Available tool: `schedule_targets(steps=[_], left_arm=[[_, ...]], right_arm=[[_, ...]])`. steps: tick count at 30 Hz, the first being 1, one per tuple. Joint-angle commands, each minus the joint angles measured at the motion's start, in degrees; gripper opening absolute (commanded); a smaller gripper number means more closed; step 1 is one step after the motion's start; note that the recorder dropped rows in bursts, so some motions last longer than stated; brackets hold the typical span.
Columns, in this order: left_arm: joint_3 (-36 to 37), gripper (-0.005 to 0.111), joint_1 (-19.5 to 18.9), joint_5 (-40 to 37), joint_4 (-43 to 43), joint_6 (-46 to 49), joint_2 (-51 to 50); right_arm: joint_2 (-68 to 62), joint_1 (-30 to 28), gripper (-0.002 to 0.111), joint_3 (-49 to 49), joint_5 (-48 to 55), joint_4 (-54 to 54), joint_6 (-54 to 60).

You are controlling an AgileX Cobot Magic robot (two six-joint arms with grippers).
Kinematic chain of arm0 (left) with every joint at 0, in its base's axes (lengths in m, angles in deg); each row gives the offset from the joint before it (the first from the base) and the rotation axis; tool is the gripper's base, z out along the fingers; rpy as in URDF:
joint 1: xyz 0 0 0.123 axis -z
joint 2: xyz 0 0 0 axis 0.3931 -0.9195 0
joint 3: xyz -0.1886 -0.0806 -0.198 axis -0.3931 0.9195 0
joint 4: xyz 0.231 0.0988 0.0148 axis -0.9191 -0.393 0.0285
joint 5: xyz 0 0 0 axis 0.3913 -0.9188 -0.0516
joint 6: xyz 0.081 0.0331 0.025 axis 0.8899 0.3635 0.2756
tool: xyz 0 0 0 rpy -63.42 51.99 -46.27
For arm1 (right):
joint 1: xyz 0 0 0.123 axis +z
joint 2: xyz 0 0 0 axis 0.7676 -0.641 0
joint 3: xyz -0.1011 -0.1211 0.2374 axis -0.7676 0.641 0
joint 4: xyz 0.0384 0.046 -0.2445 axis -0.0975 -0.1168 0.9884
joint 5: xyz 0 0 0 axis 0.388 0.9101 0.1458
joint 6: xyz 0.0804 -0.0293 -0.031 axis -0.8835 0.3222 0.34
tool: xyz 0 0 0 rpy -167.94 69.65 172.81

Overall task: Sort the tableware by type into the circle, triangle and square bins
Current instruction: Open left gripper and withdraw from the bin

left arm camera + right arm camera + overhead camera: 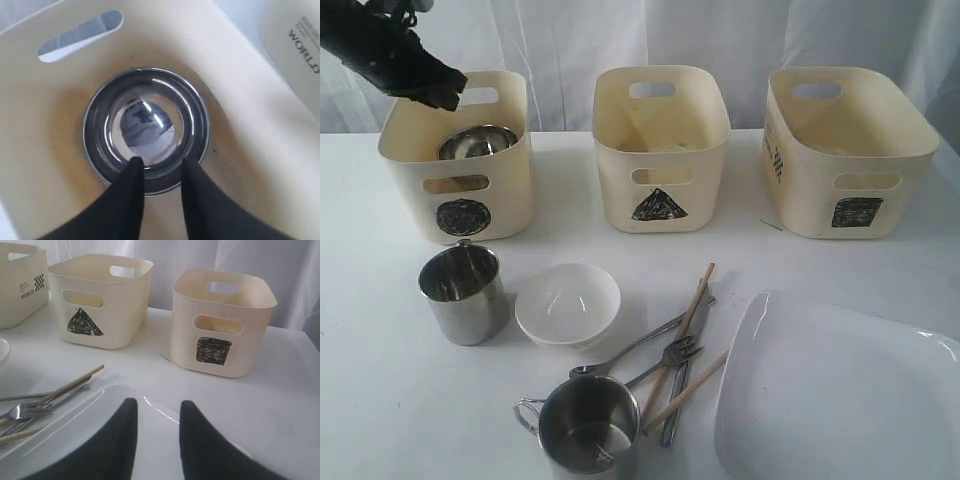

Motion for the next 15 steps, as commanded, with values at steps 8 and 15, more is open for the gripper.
schedule_targets(steps=[8,15], left_arm=[[9.3,0.032,0.0,-14.1,0.0,1.2,16.0],[27.4,0.032,0.0,-14.8,-0.1,0.9,30.2]], right_arm=[[0.4,-0.5,0.029,0.3,-0.4,0.2,-1.2],[0.4,-0.5,0.029,0.3,-0.4,0.2,-1.2]])
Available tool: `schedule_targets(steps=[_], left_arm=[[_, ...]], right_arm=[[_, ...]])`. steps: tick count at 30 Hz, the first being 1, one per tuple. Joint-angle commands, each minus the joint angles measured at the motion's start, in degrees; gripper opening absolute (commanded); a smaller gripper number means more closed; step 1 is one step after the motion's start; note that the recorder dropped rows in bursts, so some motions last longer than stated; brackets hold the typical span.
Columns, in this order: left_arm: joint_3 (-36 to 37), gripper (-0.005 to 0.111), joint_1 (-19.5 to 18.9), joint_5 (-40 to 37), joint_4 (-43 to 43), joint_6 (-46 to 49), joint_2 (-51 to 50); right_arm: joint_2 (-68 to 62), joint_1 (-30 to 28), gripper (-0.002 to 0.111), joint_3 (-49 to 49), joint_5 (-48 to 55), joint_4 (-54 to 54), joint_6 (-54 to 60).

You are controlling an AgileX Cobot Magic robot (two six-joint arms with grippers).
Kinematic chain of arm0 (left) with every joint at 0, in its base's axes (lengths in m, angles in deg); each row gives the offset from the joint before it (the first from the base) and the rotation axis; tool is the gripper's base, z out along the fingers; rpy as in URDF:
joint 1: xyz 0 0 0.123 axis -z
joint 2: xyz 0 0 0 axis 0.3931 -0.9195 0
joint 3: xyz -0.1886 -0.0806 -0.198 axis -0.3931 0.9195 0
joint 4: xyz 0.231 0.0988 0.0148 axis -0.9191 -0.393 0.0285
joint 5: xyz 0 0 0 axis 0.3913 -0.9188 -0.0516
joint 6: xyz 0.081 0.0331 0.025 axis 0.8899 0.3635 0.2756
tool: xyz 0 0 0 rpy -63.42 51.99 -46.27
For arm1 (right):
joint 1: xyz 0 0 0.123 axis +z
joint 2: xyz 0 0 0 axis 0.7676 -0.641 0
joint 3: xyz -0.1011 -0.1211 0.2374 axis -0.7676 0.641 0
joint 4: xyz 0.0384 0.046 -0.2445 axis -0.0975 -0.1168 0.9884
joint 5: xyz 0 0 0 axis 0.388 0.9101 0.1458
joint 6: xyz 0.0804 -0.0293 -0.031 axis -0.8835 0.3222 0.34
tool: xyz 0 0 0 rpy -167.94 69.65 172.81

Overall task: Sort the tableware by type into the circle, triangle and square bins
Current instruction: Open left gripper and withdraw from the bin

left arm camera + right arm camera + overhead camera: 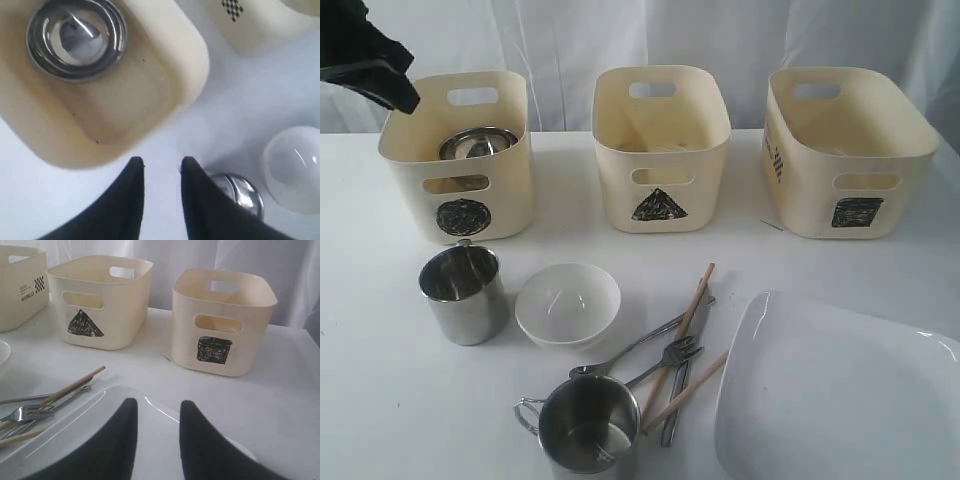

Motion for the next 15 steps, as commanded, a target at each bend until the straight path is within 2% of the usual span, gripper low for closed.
schedule_targets(steps=[1,8,15], left_arm=[[11.7,0.032,0.0,-0.3,0.3,-0.6,9.8],[30.6,0.032,0.0,7.1,2.8,-2.0,20.8],[41.0,0.034,0.0,15.8,7.6,-1.9,20.2]], right_arm=[[0.4,-0.5,0.029,0.3,-0.4,0.2,-0.3],[0.4,-0.5,0.029,0.3,-0.4,0.2,-0.3],[0.4,-0.5,0.029,0.3,-0.4,0.2,-0.3]])
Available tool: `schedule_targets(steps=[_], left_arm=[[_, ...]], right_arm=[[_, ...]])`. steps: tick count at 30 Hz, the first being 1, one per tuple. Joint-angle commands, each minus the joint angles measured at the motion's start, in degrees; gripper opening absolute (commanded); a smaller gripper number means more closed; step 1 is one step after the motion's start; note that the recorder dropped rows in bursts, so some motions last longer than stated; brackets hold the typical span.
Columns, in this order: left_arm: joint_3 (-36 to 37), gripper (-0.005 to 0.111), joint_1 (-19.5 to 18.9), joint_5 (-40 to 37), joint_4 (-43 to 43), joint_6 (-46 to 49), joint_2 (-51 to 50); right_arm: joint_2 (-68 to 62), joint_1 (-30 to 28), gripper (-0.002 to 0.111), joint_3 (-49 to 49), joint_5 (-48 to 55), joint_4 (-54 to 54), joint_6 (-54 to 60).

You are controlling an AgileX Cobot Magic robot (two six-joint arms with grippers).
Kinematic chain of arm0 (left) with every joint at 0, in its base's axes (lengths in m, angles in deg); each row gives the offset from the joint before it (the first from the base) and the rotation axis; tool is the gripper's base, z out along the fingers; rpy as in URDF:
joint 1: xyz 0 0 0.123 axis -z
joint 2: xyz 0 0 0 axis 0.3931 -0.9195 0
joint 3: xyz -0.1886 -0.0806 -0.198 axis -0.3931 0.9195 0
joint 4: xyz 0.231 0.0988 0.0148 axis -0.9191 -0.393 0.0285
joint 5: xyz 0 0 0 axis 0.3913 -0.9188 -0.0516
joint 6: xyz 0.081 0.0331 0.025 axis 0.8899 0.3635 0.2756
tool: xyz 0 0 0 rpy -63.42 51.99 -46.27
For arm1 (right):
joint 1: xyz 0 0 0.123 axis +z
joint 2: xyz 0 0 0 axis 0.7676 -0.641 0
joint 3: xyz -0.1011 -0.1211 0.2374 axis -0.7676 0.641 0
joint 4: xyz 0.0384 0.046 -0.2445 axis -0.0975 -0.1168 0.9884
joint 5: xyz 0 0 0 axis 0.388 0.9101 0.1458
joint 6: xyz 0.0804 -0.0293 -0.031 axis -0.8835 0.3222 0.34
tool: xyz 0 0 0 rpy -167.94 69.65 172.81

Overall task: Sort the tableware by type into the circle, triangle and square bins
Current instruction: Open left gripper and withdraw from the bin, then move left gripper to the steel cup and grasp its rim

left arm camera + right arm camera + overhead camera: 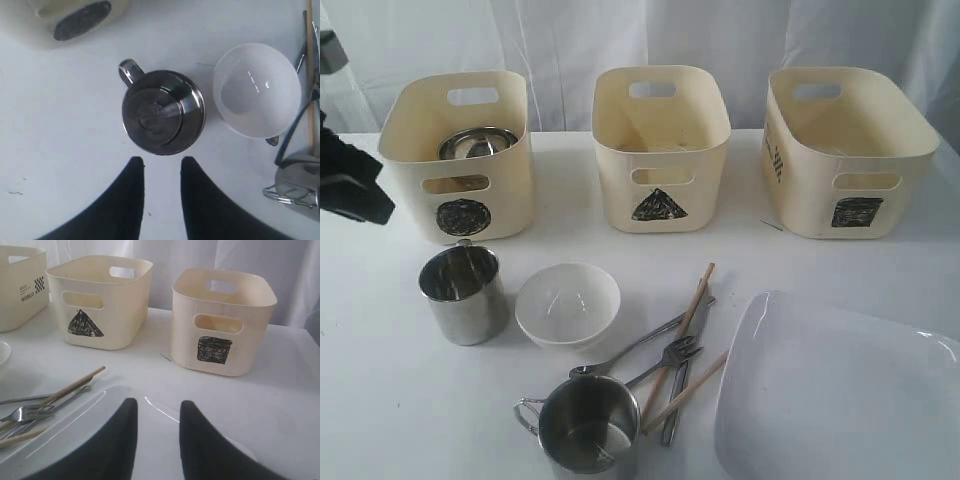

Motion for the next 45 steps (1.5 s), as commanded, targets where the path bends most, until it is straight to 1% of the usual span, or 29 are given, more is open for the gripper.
schedule_targets(steps=[1,10,14,20,23,31,41,43,44,45], left_arm=[[5.6,0.036,0.0,6.4,3.7,-0.2,-0.8],[6.2,0.049,0.0,11.6,6.8,-0.2,-6.6],[6.2,0.053,0.0,12.8,7.0,-0.1,-9.3],[6.0,0.058,0.0,15.3,10.6,4.7,-13.7],[5.9,0.058,0.0,17.0,12.3,4.9,-15.3],[5.9,0.058,0.0,17.8,18.5,12.1,-18.8],[5.9,0.057,0.0,17.5,18.7,13.7,-21.8],[5.9,0.052,0.0,17.6,18.7,13.7,-22.3],[5.9,0.048,0.0,17.5,18.7,13.7,-22.5],[5.9,0.040,0.0,17.1,18.6,13.7,-22.6]], right_arm=[[0.4,-0.5,0.029,0.3,-0.4,0.2,-0.1],[0.4,-0.5,0.029,0.3,-0.4,0.2,-0.1],[0.4,-0.5,0.029,0.3,-0.4,0.2,-0.1],[0.4,-0.5,0.029,0.3,-0.4,0.2,-0.1],[0.4,-0.5,0.029,0.3,-0.4,0.2,-0.1],[0.4,-0.5,0.029,0.3,-0.4,0.2,-0.1],[0.4,-0.5,0.029,0.3,-0.4,0.2,-0.1],[0.4,-0.5,0.029,0.3,-0.4,0.2,-0.1],[0.4,-0.5,0.029,0.3,-0.4,0.2,-0.1],[0.4,-0.5,0.029,0.3,-0.4,0.2,-0.1]])
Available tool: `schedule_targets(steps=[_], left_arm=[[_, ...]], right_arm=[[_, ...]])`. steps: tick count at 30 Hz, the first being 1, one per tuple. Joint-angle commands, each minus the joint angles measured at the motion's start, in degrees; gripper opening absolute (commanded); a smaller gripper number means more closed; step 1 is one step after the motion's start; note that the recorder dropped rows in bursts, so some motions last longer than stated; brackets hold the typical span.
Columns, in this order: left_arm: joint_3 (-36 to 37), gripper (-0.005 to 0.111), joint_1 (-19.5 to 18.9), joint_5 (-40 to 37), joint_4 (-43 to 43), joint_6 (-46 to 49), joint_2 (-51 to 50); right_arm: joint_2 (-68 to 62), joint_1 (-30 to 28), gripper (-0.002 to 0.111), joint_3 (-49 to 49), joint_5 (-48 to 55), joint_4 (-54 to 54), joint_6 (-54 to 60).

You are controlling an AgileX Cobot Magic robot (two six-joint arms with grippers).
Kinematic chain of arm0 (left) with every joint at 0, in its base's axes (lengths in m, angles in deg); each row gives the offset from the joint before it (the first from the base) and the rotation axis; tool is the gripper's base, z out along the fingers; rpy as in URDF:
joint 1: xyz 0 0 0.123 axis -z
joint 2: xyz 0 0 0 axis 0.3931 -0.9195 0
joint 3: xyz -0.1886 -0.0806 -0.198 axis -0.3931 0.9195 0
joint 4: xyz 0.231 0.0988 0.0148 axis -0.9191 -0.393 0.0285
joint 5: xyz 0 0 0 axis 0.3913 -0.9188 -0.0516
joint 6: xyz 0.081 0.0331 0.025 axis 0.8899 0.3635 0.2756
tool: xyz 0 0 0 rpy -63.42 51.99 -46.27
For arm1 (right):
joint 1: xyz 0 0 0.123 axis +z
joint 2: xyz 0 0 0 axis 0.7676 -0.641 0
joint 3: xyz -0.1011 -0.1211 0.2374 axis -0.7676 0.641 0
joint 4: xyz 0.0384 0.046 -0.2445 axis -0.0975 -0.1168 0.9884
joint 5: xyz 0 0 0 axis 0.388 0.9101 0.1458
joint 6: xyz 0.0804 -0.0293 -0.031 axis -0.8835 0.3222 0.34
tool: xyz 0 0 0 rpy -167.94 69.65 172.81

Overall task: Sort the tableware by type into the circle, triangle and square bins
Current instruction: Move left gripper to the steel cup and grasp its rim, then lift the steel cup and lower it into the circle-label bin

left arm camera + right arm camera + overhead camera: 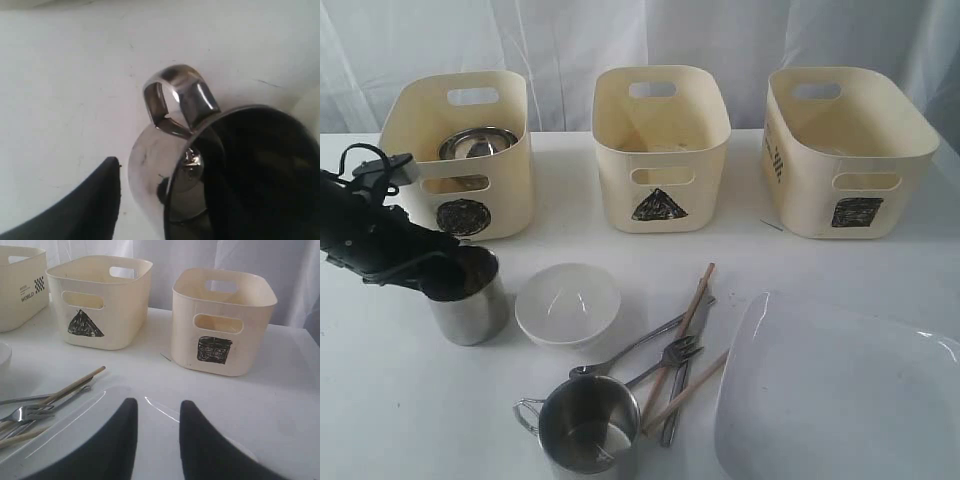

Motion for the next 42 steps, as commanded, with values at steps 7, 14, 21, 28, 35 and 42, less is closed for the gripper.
schedule_targets(steps=[7,14,21,28,35,42], left_arm=[[-1.0,0.000,0.0,-5.4,0.5,0.6,-0.7],[-7.8,0.000,0.0,-19.2,-1.0,0.6,2.9],[-17.0,0.000,0.0,-23.1,-4.9,0.3,13.7],[-23.9,0.000,0.0,-10.5,-21.6,-5.9,17.5],[-27.7,0.000,0.0,1.3,-26.6,-7.4,8.5],[-33.9,0.000,0.0,11.2,-26.4,-7.4,-4.2]], right_arm=[[0.4,-0.5,0.029,0.3,-0.4,0.2,-0.1],[0.4,-0.5,0.029,0.3,-0.4,0.2,-0.1],[0.4,-0.5,0.029,0.3,-0.4,0.2,-0.1],[0.4,-0.5,0.029,0.3,-0.4,0.2,-0.1],[0.4,-0.5,0.029,0.3,-0.4,0.2,-0.1],[0.4,-0.5,0.029,0.3,-0.4,0.2,-0.1]])
